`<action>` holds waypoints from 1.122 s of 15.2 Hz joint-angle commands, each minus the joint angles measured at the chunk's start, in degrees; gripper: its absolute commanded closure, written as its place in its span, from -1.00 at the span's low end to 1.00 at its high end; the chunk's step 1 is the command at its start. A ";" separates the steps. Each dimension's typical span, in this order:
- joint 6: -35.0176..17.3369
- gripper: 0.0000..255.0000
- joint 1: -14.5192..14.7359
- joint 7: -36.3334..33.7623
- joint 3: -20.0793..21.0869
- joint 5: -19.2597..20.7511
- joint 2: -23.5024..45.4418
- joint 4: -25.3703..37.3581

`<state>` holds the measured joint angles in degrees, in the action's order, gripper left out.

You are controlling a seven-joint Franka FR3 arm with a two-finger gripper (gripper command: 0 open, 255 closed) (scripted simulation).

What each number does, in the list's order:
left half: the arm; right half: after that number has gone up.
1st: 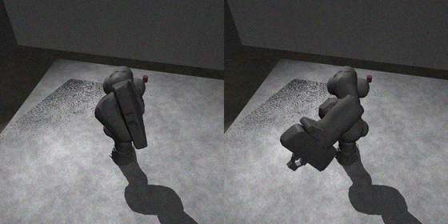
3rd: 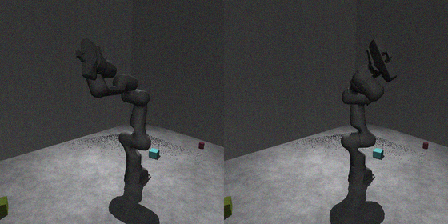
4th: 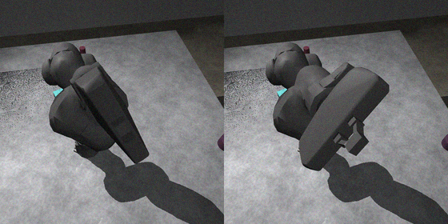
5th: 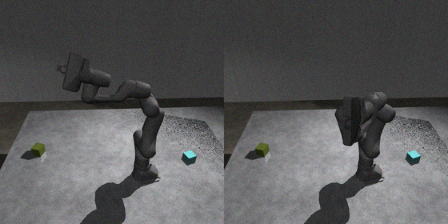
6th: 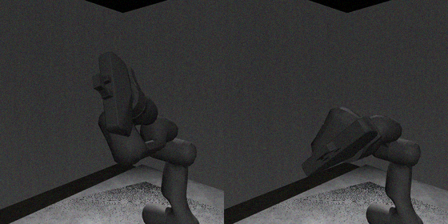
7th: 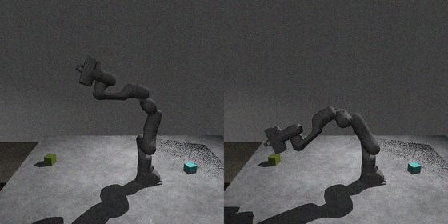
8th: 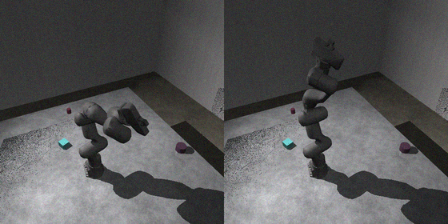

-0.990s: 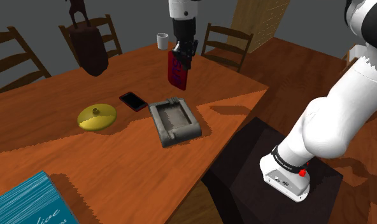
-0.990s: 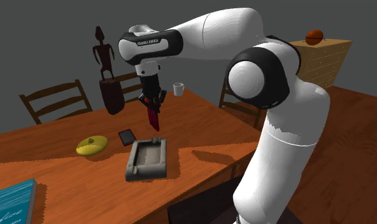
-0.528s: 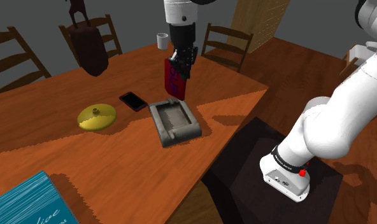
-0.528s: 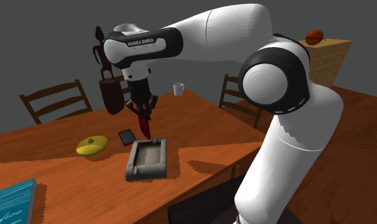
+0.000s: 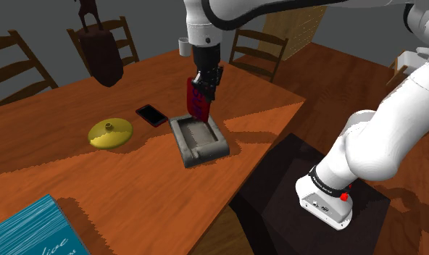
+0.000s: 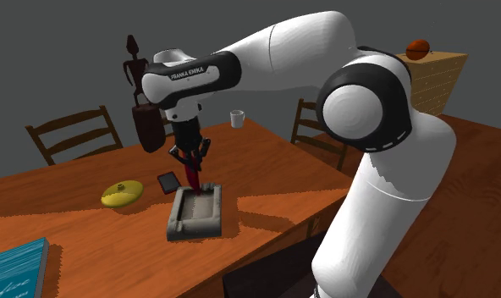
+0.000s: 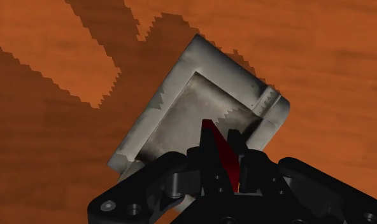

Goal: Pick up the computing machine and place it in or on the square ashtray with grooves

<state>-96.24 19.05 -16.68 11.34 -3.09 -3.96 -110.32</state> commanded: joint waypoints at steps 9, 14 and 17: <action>-7.75 1.00 0.10 0.07 0.15 0.13 1.32 -6.41; -9.48 1.00 0.12 0.06 0.19 0.20 1.80 -7.66; -9.48 1.00 0.12 0.06 0.19 0.20 1.80 -7.66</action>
<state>-105.70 19.17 -16.63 11.53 -2.90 -2.16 -117.99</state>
